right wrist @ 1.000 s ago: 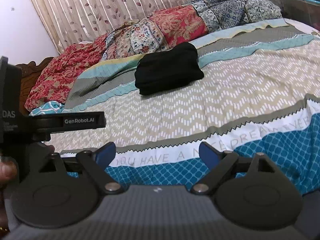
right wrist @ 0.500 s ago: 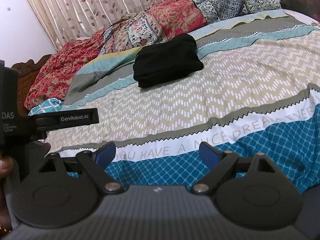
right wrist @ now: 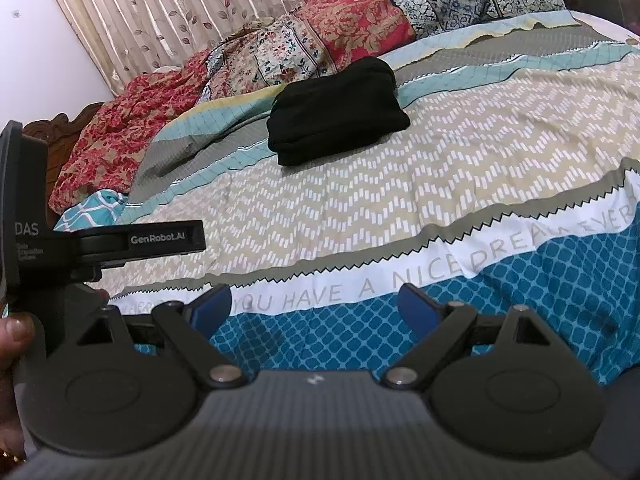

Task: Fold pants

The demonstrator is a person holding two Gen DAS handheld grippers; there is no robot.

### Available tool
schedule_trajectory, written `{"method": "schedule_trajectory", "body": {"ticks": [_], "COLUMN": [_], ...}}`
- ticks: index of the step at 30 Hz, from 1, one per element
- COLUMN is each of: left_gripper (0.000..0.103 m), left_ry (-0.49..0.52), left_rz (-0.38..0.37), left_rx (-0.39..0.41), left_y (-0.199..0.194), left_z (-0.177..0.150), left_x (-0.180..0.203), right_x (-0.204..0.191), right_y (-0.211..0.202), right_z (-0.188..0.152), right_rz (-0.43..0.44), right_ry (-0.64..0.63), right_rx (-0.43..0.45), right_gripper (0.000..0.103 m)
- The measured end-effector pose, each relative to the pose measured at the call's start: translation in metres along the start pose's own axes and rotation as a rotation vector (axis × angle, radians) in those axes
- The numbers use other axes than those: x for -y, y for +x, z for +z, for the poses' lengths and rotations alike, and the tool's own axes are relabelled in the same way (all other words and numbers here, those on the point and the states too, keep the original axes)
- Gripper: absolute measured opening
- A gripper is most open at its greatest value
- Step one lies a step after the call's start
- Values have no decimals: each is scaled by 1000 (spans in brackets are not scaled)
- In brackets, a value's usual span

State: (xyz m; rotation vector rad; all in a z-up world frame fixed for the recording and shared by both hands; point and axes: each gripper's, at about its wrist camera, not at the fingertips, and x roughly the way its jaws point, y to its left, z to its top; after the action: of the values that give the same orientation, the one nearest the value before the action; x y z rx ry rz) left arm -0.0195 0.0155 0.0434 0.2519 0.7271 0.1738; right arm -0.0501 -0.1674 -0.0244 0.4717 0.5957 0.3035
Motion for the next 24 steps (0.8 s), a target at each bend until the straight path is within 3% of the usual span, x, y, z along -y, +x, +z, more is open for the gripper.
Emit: {"method": "schedule_trajectory", "body": {"ticks": [14, 24], "left_gripper": [103, 103], "left_ry": [-12, 0], "left_rz": [12, -27], "left_rx": [-34, -25], "left_y": [7, 4], "left_z": [-5, -5], "left_x": [-3, -3], "right_x": [-3, -3], "right_y": [0, -1], "right_z": [-1, 0], "right_rz": [2, 1], "right_ry": [-19, -17], "right_rx": [-1, -4], "right_gripper": [92, 92]}}
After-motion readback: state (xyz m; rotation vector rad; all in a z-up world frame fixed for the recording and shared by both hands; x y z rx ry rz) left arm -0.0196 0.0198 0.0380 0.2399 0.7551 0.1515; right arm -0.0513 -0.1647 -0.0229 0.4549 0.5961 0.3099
